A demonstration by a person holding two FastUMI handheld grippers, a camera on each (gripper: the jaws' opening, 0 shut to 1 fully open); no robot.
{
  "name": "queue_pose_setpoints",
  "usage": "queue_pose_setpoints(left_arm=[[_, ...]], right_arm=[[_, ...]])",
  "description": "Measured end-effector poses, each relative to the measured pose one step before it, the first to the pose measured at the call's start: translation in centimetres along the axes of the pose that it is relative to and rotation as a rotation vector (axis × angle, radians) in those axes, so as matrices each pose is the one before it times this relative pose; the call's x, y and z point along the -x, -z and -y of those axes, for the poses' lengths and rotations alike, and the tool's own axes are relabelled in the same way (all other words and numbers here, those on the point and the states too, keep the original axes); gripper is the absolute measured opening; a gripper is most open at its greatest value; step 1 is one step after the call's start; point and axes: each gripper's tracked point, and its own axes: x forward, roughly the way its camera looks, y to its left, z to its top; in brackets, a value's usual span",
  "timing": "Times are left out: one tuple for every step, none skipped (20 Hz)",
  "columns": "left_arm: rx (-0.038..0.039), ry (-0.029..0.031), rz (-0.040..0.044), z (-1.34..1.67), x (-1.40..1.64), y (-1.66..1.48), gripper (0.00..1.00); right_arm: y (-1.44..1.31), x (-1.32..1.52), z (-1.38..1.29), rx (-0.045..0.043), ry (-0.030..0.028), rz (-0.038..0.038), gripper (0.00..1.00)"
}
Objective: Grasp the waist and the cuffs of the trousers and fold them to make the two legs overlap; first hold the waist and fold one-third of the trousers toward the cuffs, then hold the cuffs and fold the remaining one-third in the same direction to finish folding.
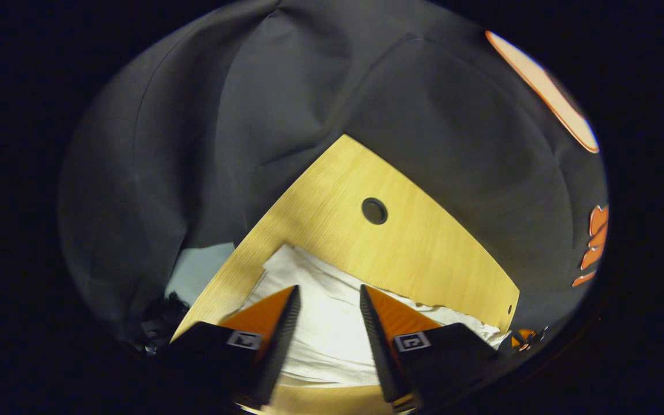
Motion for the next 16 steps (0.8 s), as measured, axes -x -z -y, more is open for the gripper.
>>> queue_pose_setpoints(left_arm=[[-0.01893, 0.00152, 0.007, 0.374, 1.062, -0.023, 0.79], [-0.0234, -0.00734, 0.00575, 0.274, 0.427, -0.204, 0.94], [-0.02085, 0.0019, 0.00904, 0.384, 0.27, -0.01, 0.97], [-0.01818, 0.00165, 0.00524, 0.404, 0.374, 0.122, 0.99], [-0.01746, 0.00158, -0.00067, 0.564, 0.621, 0.352, 0.99], [-0.01491, -0.0145, -0.00032, 0.117, 0.476, 0.263, 0.99], [-0.01549, -0.03445, 0.00576, -0.246, 0.474, 0.167, 1.0], [-0.01529, -0.00914, 0.00706, 0.08, 0.327, 0.209, 0.99], [-0.01002, 0.01136, -0.00733, 0.49, 0.747, 0.5, 0.99], [-0.00663, 0.00828, -0.00724, 0.562, 0.633, 0.605, 0.99], [-0.01253, 0.01004, -0.00673, 0.435, 0.333, 0.482, 0.99], [-0.0141, 0.00455, -0.01073, 0.428, 0.552, 0.461, 1.0], [-0.01413, 0.00478, -0.01306, 0.421, 0.732, 0.538, 0.99], [-0.01115, 0.00015, -0.00808, 0.302, 0.376, 0.332, 0.99], [-0.01343, 0.00685, -0.02136, 0.556, 0.585, 0.691, 1.0], [-0.01368, 0.00916, -0.00859, 0.543, 0.545, 0.491, 1.0]], right_arm=[[-0.137, 0.405, 0.488, 0.02247, 0.00972, 0.00226, 0.42], [-0.127, 0.381, 0.425, 0.02677, 0.01634, 0.00094, 0.46], [0.256, 0.665, 1.045, 0.02611, 0.02008, -0.00079, 0.52], [0.193, 0.472, 0.847, 0.027, 0.01754, -0.00404, 0.54], [0.534, 0.141, 0.936, 0.0224, 0.02163, -0.00976, 0.6], [0.475, 0.091, 0.767, 0.01595, 0.01483, -0.01286, 0.62], [0.561, 0.165, 0.717, 0.00797, 0.01347, -0.01438, 0.66], [0.578, 0.015, 0.405, 0.00366, 0.00601, -0.01173, 0.66], [0.615, -0.043, 0.716, -0.00572, 0.00744, -0.01164, 0.76], [0.465, 0.125, 0.557, -0.00824, 0.00437, -0.01566, 0.76], [0.543, 0.041, 0.38, -0.00695, 0.00241, -0.01565, 0.66], [0.507, -0.056, 0.409, -0.00058, 0.00359, -0.01331, 0.66], [0.561, -0.1, 0.495, 0.00235, 0.00645, -0.01599, 0.66], [0.544, -0.052, 0.175, 0.00328, 0.00275, -0.01527, 0.66], [0.778, -0.251, 0.268, 0.00245, 0.00233, -0.01822, 0.66], [0.461, -0.149, 0.205, 0.00244, 0.00296, -0.01453, 0.66]])
